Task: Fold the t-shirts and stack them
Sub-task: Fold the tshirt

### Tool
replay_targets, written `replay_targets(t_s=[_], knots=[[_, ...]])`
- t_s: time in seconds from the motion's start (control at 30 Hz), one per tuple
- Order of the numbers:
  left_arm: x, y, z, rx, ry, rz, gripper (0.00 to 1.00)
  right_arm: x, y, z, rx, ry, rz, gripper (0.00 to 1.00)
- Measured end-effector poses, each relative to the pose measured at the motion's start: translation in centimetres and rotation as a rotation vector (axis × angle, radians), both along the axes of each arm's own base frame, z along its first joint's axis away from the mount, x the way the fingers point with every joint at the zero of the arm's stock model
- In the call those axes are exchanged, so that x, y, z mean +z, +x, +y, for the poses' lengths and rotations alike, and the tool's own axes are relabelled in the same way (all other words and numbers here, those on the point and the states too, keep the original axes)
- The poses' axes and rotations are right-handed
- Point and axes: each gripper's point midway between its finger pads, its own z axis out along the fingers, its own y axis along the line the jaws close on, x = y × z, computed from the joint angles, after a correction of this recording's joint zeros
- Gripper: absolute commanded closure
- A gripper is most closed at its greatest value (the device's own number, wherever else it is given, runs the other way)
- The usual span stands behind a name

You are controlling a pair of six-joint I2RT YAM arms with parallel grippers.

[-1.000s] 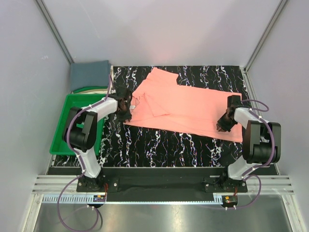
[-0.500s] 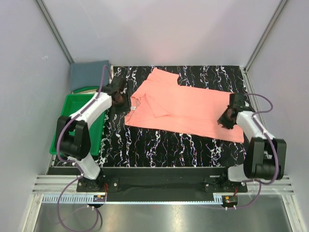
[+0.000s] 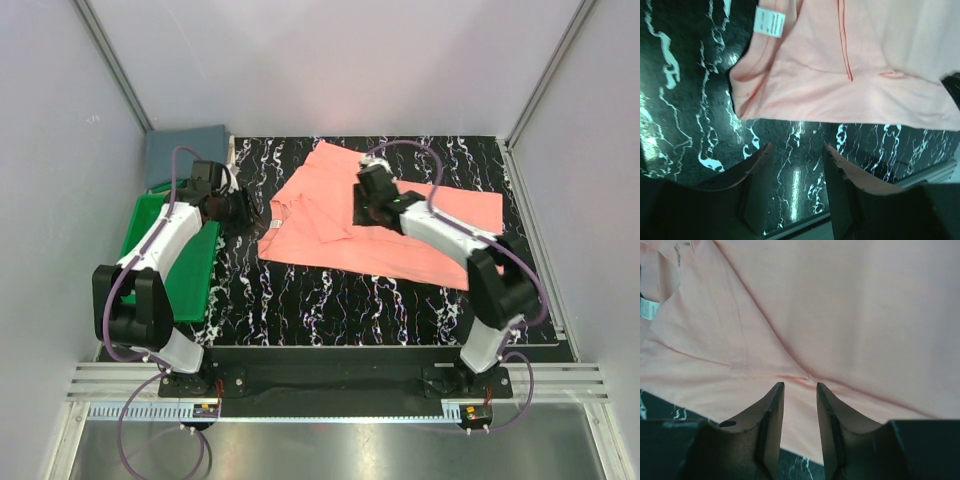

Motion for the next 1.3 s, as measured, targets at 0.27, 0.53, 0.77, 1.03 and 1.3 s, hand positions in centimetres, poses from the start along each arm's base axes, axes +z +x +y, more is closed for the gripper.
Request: replay_targets(t_s=[0.27,0.53,0.77,1.03,1.3], knots=[[0.1,-0.1,-1.1,-0.014,-0.087,0.003,0.54,-7.1,0.8,7.2,0.27,-0.221,0.014,0.6],[0.4,0.5,-0.7,0.009,-0.122,-0.009,0.54,-8.7,0.7,10.1,0.391,-0.263,-0.015,0.58],[0.6,0.5,-1.0,0.005,-0.15,-0.008,0.54,-8.6,1.0,10.3,0.403,-0.265,-0.03,0.61],[0.6,0.6,-0.7,0.015,-0.167,-0.007,0.53,-8.9,0.3,11.5,0.444,-0.208,-0.016,0.58],[0.5,0.8,-0.3,0.032,-0.17,-0.008,0.53,-9.3,0.3,11.1,0.422,-0.236,-0.025,0.68]])
